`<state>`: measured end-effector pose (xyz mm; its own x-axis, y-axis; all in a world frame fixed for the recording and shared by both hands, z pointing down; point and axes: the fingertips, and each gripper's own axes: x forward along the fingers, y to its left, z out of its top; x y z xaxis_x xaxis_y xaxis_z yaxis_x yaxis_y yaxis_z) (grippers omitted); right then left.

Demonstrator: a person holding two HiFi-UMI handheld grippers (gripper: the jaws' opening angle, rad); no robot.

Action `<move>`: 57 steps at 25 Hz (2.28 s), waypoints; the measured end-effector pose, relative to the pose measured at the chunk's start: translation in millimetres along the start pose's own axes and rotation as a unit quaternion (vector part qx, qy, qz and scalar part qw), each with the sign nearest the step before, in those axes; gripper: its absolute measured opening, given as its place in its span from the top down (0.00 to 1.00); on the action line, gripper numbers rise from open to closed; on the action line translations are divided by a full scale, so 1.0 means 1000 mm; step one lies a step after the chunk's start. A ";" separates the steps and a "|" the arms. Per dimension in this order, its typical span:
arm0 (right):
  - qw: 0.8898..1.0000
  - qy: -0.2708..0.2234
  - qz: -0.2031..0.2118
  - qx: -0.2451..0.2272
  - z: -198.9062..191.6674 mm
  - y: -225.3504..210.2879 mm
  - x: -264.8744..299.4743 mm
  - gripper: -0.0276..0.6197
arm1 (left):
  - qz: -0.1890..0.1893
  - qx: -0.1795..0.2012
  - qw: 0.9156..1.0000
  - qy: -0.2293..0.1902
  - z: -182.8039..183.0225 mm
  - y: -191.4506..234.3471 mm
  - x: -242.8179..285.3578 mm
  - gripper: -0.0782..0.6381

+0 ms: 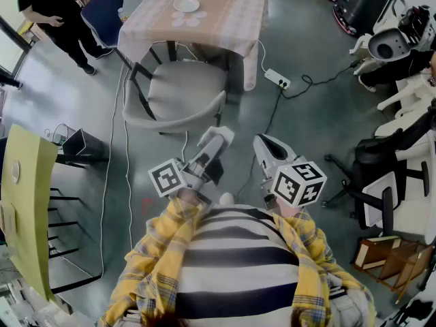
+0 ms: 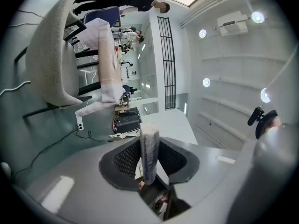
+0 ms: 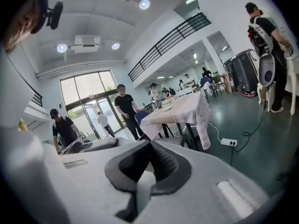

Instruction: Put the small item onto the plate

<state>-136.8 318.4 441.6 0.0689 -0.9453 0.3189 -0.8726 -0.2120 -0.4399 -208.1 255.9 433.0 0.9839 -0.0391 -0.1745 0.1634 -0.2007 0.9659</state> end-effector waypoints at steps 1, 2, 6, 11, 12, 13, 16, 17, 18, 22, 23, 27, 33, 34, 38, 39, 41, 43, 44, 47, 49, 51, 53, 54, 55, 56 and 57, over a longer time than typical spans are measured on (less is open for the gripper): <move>1.000 0.000 0.000 0.000 -0.001 0.001 0.001 0.96 | 0.000 0.000 1.000 0.000 0.000 0.000 -0.001 0.75; 1.000 0.000 0.001 0.001 -0.001 0.002 0.001 0.96 | 0.000 0.000 1.000 0.000 0.001 0.001 -0.001 0.75; 1.000 0.001 -0.001 0.002 -0.003 0.002 0.002 0.96 | 0.002 -0.003 1.000 0.001 0.002 0.002 -0.002 0.75; 1.000 -0.006 0.001 0.009 -0.004 0.002 0.001 0.96 | 0.001 -0.004 1.000 0.002 0.001 0.004 0.000 0.75; 1.000 -0.008 0.003 0.013 -0.004 0.001 0.000 0.96 | 0.002 -0.004 1.000 0.002 0.000 0.005 0.001 0.75; 1.000 -0.009 0.006 0.016 -0.004 0.000 -0.001 0.96 | 0.003 -0.003 1.000 0.003 -0.001 0.005 0.002 0.75; 1.000 0.000 0.007 0.018 -0.008 -0.006 -0.003 0.96 | 0.003 -0.001 1.000 0.001 -0.005 0.004 0.005 0.75; 1.000 0.004 0.006 0.019 -0.009 -0.008 -0.003 0.96 | 0.003 -0.001 1.000 0.000 -0.006 0.005 0.005 0.75; 1.000 0.008 0.006 0.021 -0.011 -0.009 -0.002 0.96 | 0.006 -0.002 1.000 -0.002 -0.005 0.006 0.005 0.75; 1.000 0.017 0.006 0.017 -0.016 -0.009 0.001 0.96 | 0.010 -0.008 1.000 -0.003 -0.004 0.009 0.006 0.75; 1.000 0.018 0.006 0.017 -0.016 -0.010 0.002 0.96 | 0.009 -0.010 1.000 -0.003 -0.004 0.009 0.008 0.75; 1.000 0.016 0.010 0.017 -0.010 -0.013 0.008 0.96 | 0.012 -0.014 1.000 0.001 -0.002 0.012 0.015 0.75; 1.000 0.010 0.014 0.012 0.008 -0.022 0.027 0.96 | 0.018 -0.012 1.000 0.005 0.014 0.020 0.037 0.75; 1.000 0.012 0.012 0.010 0.011 -0.027 0.031 0.96 | 0.017 -0.013 1.000 0.005 0.018 0.022 0.042 0.75; 1.000 0.022 0.012 0.004 0.026 -0.042 0.052 0.96 | 0.021 -0.012 1.000 -0.003 0.040 0.032 0.064 0.75; 1.000 0.024 0.012 0.000 0.030 -0.046 0.058 0.96 | 0.020 -0.010 1.000 -0.004 0.046 0.033 0.069 0.75; 0.999 0.030 0.011 -0.003 0.038 -0.055 0.071 0.96 | 0.020 -0.008 1.000 -0.006 0.057 0.036 0.081 0.75; 0.999 0.036 0.012 -0.004 0.045 -0.062 0.086 0.96 | 0.021 -0.008 1.000 -0.009 0.070 0.039 0.092 0.75; 0.999 0.040 0.013 -0.005 0.048 -0.064 0.094 0.96 | 0.022 -0.009 1.000 -0.011 0.076 0.041 0.097 0.75; 0.998 0.051 0.019 -0.017 0.060 -0.070 0.117 0.96 | 0.028 -0.006 0.999 -0.016 0.096 0.047 0.111 0.75; 0.998 0.055 0.022 -0.022 0.069 -0.075 0.130 0.96 | 0.028 -0.003 0.999 -0.017 0.107 0.050 0.122 0.75; 0.998 0.057 0.023 -0.026 0.078 -0.080 0.142 0.96 | 0.029 0.000 0.999 -0.020 0.117 0.052 0.131 0.75; 0.998 0.057 0.024 -0.031 0.088 -0.085 0.154 0.96 | 0.029 0.005 0.999 -0.022 0.129 0.054 0.140 0.75; 0.998 0.057 0.025 -0.033 0.093 -0.087 0.161 0.96 | 0.027 0.005 0.999 -0.024 0.134 0.055 0.144 0.75; 0.997 0.058 0.026 -0.036 0.097 -0.088 0.167 0.96 | 0.026 0.004 0.999 -0.025 0.139 0.055 0.148 0.75; 0.997 0.060 0.028 -0.038 0.100 -0.089 0.173 0.96 | 0.025 0.003 0.999 -0.027 0.143 0.055 0.151 0.75; 0.997 0.062 0.030 -0.040 0.103 -0.091 0.178 0.96 | 0.026 0.004 0.999 -0.028 0.147 0.056 0.154 0.75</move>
<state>4.2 143.9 452.1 -0.0398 -0.9166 0.3978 -0.9093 -0.1319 -0.3948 -58.3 94.5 432.4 0.9853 -0.1044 -0.1350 0.1115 -0.2050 0.9724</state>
